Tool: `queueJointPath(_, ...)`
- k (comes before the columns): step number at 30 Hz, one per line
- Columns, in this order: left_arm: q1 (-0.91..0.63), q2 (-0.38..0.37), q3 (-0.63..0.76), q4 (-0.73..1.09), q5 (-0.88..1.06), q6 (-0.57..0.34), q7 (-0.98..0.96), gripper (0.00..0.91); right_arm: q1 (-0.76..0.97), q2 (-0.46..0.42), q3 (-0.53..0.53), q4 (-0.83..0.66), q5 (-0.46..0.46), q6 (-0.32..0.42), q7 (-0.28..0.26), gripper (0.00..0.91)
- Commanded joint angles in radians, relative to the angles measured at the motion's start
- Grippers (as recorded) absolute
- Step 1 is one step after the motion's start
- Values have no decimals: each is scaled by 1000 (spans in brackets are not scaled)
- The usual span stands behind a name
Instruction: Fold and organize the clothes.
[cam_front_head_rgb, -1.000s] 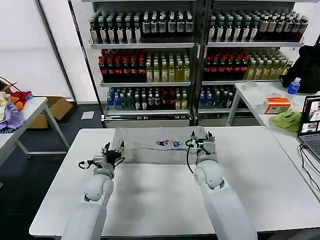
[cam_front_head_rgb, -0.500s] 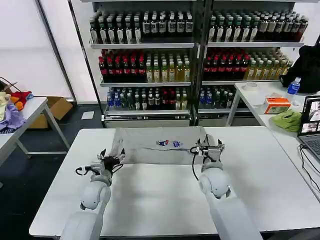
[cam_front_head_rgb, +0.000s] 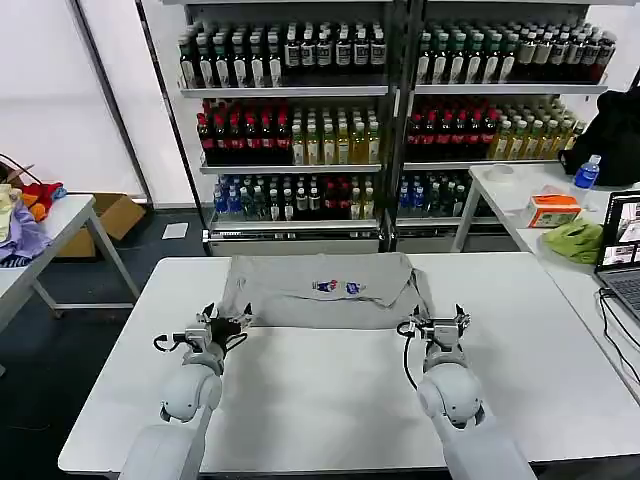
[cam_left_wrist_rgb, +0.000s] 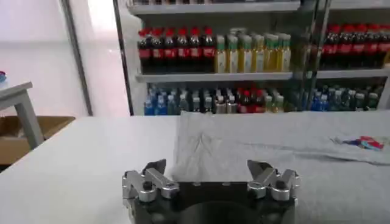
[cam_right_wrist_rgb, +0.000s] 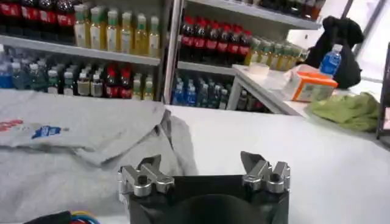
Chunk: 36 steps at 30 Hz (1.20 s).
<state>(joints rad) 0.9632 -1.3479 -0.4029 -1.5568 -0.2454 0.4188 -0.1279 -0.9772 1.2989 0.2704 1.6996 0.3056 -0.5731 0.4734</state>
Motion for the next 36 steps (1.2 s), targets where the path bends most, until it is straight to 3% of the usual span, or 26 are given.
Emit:
queueJointPath(1, -4, 6, 7, 24, 6, 14, -1, 907, -2, 6, 3, -26, 22, -5, -8, 907)
queueJointPath(6, -1, 10, 9, 32, 10, 15, 0, 897, -2, 25, -1, -34, 36, -5, -7, 907)
queueJointPath(7, 1, 10, 8, 33, 11, 16, 0, 846, -2, 28, 0, -36, 39, -6, -6, 907)
queueJointPath(8, 3, 11, 8, 32, 10, 18, 0, 736, -3, 31, 1, -39, 49, -5, -5, 897)
queueJointPath(9, 6, 12, 9, 30, 10, 20, -1, 695, -3, 34, 2, -41, 51, -5, -3, 786)
queueJointPath(10, 7, 13, 9, 28, 11, 23, -2, 665, -4, 37, 2, -42, 54, -5, -2, 746)
queueJointPath(12, 15, 16, 10, 24, 13, 28, -2, 625, -11, 41, 3, -39, 73, -6, 1, 715)
queueJointPath(13, 17, 16, 10, 20, 14, 30, -2, 544, -15, 43, 4, -37, 83, -6, 2, 705)
queueJointPath(14, 22, 18, 11, 19, 16, 31, -1, 494, -23, 45, 6, -36, 89, -6, 3, 625)
queueJointPath(15, 25, 19, 11, 18, 17, 32, -1, 373, -29, 48, 8, -37, 91, -6, 3, 363)
queueJointPath(16, 27, 19, 11, 17, 19, 34, -1, 292, -34, 50, 11, -39, 95, -6, 3, 181)
queueJointPath(17, 29, 20, 11, 17, 21, 34, -1, 111, -38, 52, 13, -39, 101, -6, 5, 20)
queueJointPath(18, 32, 21, 9, 16, 21, 34, 0, 40, -45, 57, 19, -41, 122, -6, 10, 0)
queueJointPath(20, 35, 24, 8, 16, 21, 34, 1, 10, -56, 62, 24, -41, 148, -6, 15, 0)
queueJointPath(36, 100, 27, 10, -55, 39, 25, 20, 10, -149, 61, 36, 57, 104, 8, 6, 0)
